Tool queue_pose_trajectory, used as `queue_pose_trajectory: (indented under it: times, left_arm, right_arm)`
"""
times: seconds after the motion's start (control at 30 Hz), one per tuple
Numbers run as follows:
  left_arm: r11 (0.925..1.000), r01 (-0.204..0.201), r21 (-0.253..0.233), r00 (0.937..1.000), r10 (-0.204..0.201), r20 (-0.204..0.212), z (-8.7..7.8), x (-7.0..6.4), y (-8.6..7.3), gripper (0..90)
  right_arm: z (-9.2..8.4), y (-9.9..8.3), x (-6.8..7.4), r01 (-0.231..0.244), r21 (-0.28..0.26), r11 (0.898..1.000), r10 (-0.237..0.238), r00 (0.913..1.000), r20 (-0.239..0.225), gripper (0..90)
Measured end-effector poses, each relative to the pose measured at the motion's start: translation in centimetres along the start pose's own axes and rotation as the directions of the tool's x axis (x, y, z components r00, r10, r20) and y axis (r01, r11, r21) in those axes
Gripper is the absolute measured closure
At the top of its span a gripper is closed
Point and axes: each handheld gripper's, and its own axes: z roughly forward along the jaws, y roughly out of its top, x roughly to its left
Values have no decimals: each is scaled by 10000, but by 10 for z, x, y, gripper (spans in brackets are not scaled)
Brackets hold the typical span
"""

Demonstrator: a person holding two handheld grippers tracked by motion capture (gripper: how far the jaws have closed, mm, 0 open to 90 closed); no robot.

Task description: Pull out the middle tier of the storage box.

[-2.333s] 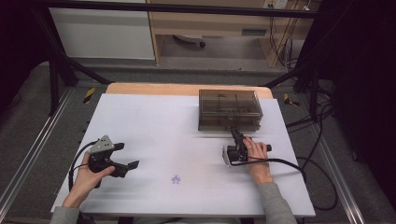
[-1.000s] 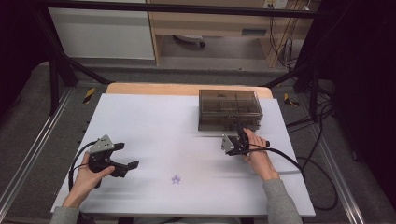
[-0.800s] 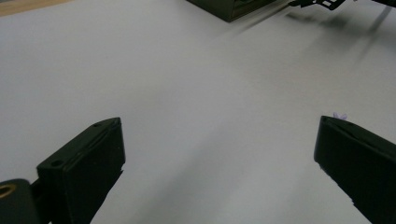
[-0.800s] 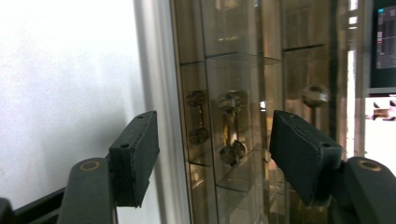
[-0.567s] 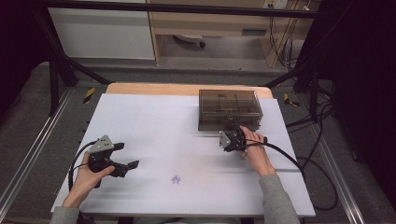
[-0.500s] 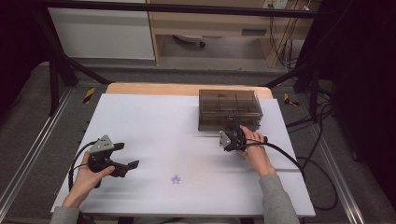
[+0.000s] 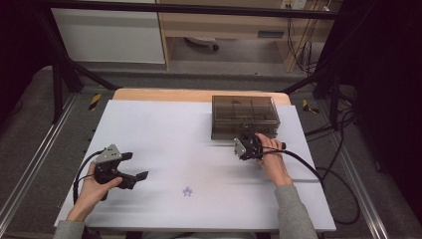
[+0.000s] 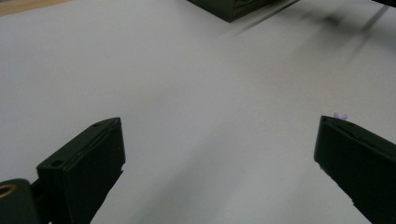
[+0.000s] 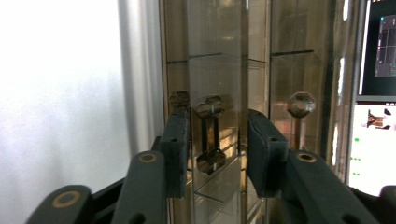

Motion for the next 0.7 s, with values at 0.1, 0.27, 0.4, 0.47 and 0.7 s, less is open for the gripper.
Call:
queue_pose_trajectory:
  times: [0.1, 0.27, 0.4, 0.47, 0.7]
  left_arm:
    - [10000, 7, -5, 10000, -7, 5, 0, 0, 0, 17]
    - [10000, -2, -4, 10000, 2, -2, 0, 0, 0, 17]
    - [10000, 6, -10, 10000, -6, -2, 0, 0, 0, 17]
    - [10000, 6, -9, 10000, -6, -6, 0, 0, 0, 17]
    - [10000, -3, -13, 10000, 3, -2, 0, 0, 0, 17]
  right_arm:
    - [0, 1, 0, 63, 42, 10000, -63, 10000, 26, 644]
    - [0, 1, 1, 73, 128, 9999, -73, 9999, 69, 649]
    - [-1, 1, 1, 105, 137, 9999, -106, 9999, 29, 651]
    - [-2, 1, 1, 209, 92, 9997, -209, 9998, 28, 652]
    - [-6, 1, 3, 188, 86, 9998, -187, 9998, -61, 654]
